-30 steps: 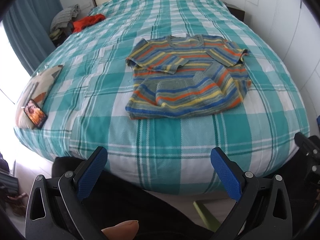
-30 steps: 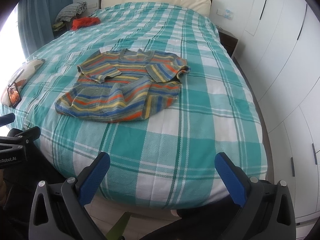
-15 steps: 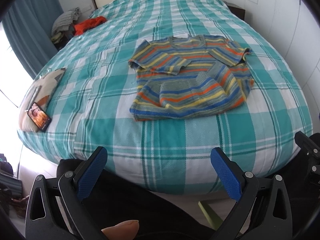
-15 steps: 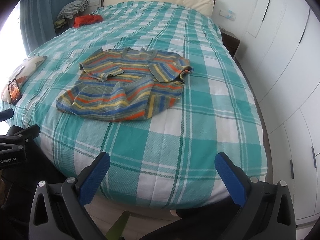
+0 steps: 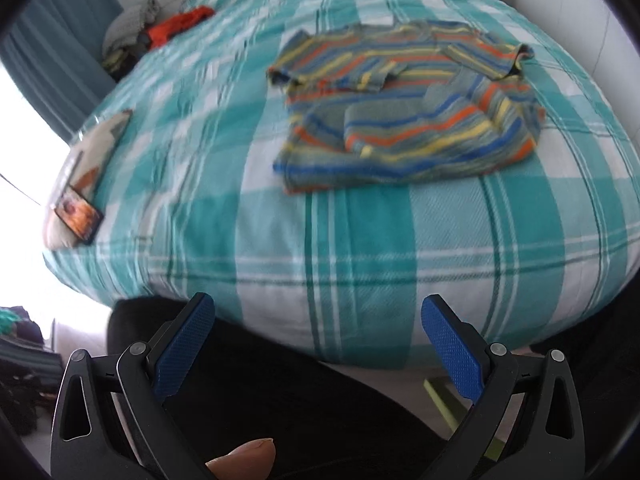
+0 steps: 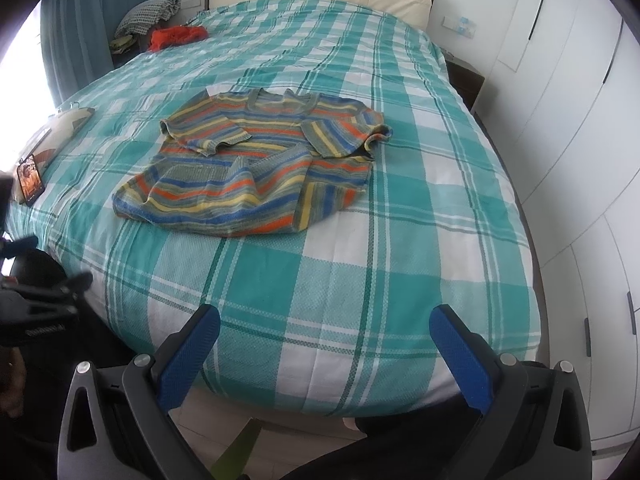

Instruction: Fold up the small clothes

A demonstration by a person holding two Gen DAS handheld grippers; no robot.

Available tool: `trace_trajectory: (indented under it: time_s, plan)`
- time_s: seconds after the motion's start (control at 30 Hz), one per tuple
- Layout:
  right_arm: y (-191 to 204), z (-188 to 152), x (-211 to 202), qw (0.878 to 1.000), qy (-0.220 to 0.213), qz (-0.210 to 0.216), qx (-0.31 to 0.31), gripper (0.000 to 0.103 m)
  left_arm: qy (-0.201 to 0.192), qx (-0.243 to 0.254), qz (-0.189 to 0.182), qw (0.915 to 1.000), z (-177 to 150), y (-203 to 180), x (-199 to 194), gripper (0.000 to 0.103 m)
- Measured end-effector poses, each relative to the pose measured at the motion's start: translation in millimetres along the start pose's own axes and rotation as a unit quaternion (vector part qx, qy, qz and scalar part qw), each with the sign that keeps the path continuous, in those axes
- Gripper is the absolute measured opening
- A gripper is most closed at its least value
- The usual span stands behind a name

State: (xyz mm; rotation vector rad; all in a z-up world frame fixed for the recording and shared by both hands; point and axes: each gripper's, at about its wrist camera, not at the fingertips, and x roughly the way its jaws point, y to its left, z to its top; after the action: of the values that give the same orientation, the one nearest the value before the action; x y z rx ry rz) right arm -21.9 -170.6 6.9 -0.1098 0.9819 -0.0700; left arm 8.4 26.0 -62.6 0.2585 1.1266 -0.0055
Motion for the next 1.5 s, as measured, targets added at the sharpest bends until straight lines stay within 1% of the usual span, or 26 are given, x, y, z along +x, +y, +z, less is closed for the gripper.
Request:
trace_trajectory:
  time_s: [0.1, 0.2, 0.27, 0.33, 0.37, 0.47, 0.5, 0.53, 0.57, 0.6, 0.63, 0.7, 0.8, 0.87, 0.93, 1.0, 1.07, 1.1, 1.13, 1.17, 1.2, 1.3, 1.33, 1.4, 1.47, 1.5]
  plan:
    - [-6.0, 11.9, 13.6, 0.999, -0.02, 0.021, -0.019, 0.103, -0.001, -0.024, -0.01, 0.9997, 7.7, 15.4, 8.7, 0.103]
    - [-17.4, 37.7, 43.8, 0.998, -0.04, 0.027, -0.044, 0.103, -0.019, -0.063, -0.023, 0.9976, 31.1, 43.9, 24.9, 0.103]
    - [-27.5, 66.4, 76.5, 0.996, -0.036, 0.064, -0.043, 0.103, -0.02, -0.082, -0.048, 0.9952, 55.0, 62.2, 43.1, 0.103]
    - [-32.5, 93.9, 111.9, 0.994, -0.012, 0.1, -0.036, 0.103, -0.012, -0.083, -0.093, 0.9921, 81.0, 72.0, 66.0, 0.102]
    - [-34.9, 113.6, 142.3, 0.992, 0.017, 0.125, -0.027, 0.103, -0.003, -0.076, -0.109, 0.9911, 93.1, 72.2, 78.5, 0.102]
    - [-31.9, 146.0, 202.6, 0.985, 0.063, 0.16, -0.001, 0.09, 0.004, -0.052, -0.124, 0.991, 120.4, 50.1, 109.1, 0.101]
    - [-27.6, 153.9, 227.4, 0.979, 0.091, 0.182, 0.012, 0.084, 0.007, -0.043, -0.127, 0.991, 125.1, 43.6, 117.1, 0.101]
    - [-24.6, 156.1, 242.6, 0.973, 0.106, 0.201, 0.029, 0.069, 0.011, -0.033, -0.128, 0.9912, 128.3, 36.7, 124.6, 0.097]
    - [-23.3, 157.0, 255.5, 0.966, 0.118, 0.223, 0.052, 0.058, 0.014, -0.028, -0.129, 0.9911, 129.1, 32.2, 126.7, 0.09]
    - [-18.9, 156.8, 262.2, 0.959, 0.124, 0.245, 0.07, 0.037, 0.022, -0.02, -0.132, 0.9908, 130.0, 26.4, 134.4, 0.07]
    - [-16.2, 155.9, 259.8, 0.959, 0.121, 0.249, 0.069, 0.022, 0.03, -0.017, -0.142, 0.9892, 129.2, 23.0, 138.8, 0.043]
    - [-9.9, 151.6, 234.9, 0.953, 0.095, 0.285, 0.043, 0.014, 0.026, -0.018, -0.142, 0.9894, 123.2, 23.9, 135.2, 0.009]
    - [-7.5, 128.9, 163.2, 0.948, 0.054, 0.311, -0.044, 0.014, -0.028, -0.006, -0.181, 0.9831, 107.7, 37.3, 101.5, 0.006]
    - [-13.4, 106.8, 118.5, 0.944, 0.037, 0.312, -0.095, 0.014, -0.069, 0.022, -0.219, 0.973, 85.5, 53.2, 63.9, 0.004]
    - [-25.7, 67.4, 67.4, 0.939, 0.029, 0.307, -0.15, 0.014, -0.082, 0.066, -0.241, 0.9649, 55.7, 67.2, 35.1, 0.004]
    - [-35.0, 28.0, 44.3, 0.941, 0.045, 0.283, -0.182, 0.015, -0.06, 0.1, -0.228, 0.9667, 31.5, 74.0, 26.9, 0.005]
    - [-47.3, -9.6, 40.1, 0.946, 0.082, 0.256, -0.183, 0.015, -0.015, 0.123, -0.203, 0.9712, 4.3, 80.0, 29.6, 0.006]
    - [-51.9, -21.8, 42.5, 0.948, 0.099, 0.248, -0.175, 0.021, -0.001, 0.126, -0.192, 0.9732, -2.9, 80.2, 32.4, 0.006]
    - [-56.9, -35.5, 47.1, 0.951, 0.12, 0.234, -0.163, 0.035, 0.012, 0.118, -0.181, 0.9763, -11.0, 86.3, 33.7, 0.006]
    - [-65.6, -42.8, 49.9, 0.954, 0.132, 0.222, -0.148, 0.042, 0.016, 0.104, -0.18, 0.9781, -12.1, 93.9, 33.6, 0.006]
    - [-73.1, -45.5, 50.6, 0.957, 0.135, 0.219, -0.132, 0.054, 0.015, 0.083, -0.184, 0.9792, -11.4, 101.3, 31.7, 0.011]
    - [-98.1, -44.3, 56.3, 0.965, 0.126, 0.23, -0.03, 0.06, -0.01, -0.026, -0.22, 0.975, -5.0, 125.7, 27.7, 0.055]
    - [-104.5, -39.6, 62.6, 0.964, 0.124, 0.236, 0.004, 0.06, -0.015, -0.039, -0.221, 0.9745, -4.7, 124.0, 31.5, 0.061]
    - [-116.6, -36.1, 82.9, 0.955, 0.132, 0.253, 0.084, 0.06, 0.001, -0.053, -0.213, 0.9757, -2.0, 110.7, 48.5, 0.061]
    - [-116.1, -42.9, 110.6, 0.938, 0.166, 0.276, 0.129, 0.06, 0.046, -0.05, -0.188, 0.9798, -3.9, 88.9, 76.6, 0.061]
    - [-109.7, -45.8, 120.1, 0.931, 0.186, 0.285, 0.134, 0.06, 0.065, -0.046, -0.176, 0.9812, -4.2, 81.4, 87.6, 0.061]
